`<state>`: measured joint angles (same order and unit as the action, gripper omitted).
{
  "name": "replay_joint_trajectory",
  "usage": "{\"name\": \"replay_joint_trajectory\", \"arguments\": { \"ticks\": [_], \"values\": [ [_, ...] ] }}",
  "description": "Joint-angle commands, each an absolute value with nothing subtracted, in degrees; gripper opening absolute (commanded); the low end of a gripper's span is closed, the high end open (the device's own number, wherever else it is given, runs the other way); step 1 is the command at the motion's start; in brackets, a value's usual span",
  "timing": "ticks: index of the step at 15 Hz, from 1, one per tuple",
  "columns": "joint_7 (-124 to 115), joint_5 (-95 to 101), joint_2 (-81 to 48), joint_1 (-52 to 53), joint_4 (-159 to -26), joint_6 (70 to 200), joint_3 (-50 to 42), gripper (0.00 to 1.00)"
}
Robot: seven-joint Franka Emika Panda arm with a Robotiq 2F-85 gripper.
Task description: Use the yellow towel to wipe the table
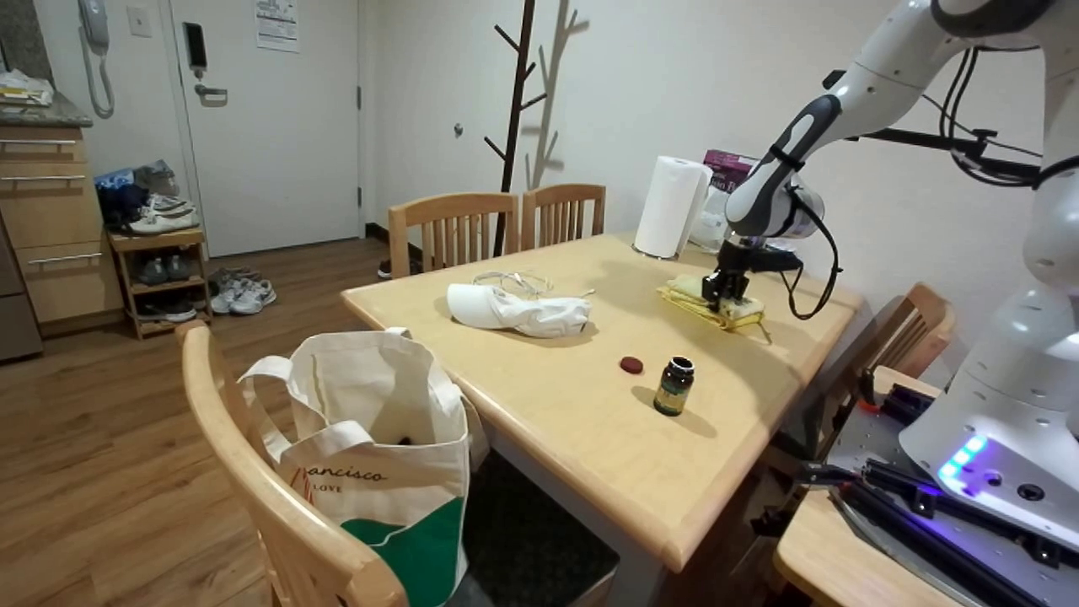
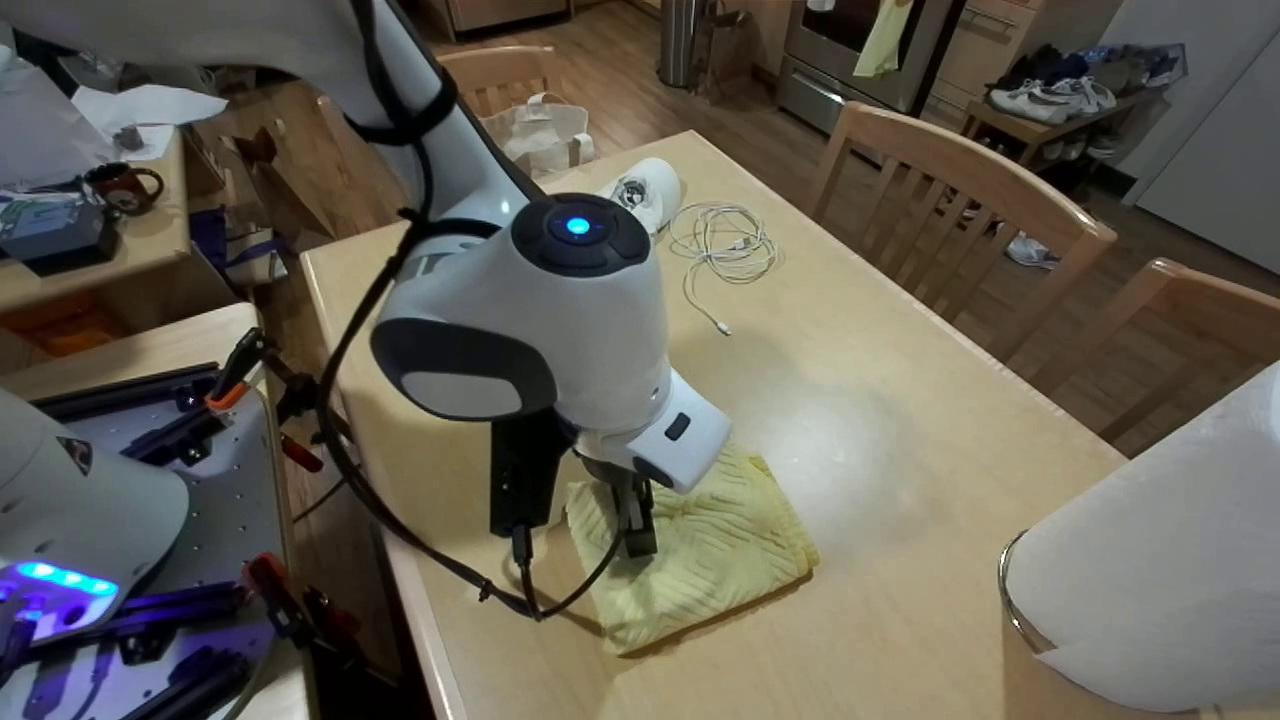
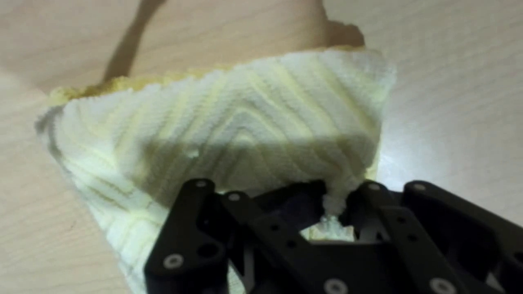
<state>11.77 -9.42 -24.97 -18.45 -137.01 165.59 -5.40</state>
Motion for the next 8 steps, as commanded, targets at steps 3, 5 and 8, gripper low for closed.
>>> {"name": "replay_joint_trajectory", "arguments": {
  "ticks": [3, 5, 8],
  "values": [
    [11.5, -9.9, -25.4, -18.6, -135.9, 163.3, -0.3, 0.02],
    [11.4, -10.2, -24.7, -17.8, -136.5, 161.5, 1.4, 0.04],
    [11.8, -10.2, -24.9, -16.6, -136.6, 159.7, 3.4, 0.04]
  ]
}}
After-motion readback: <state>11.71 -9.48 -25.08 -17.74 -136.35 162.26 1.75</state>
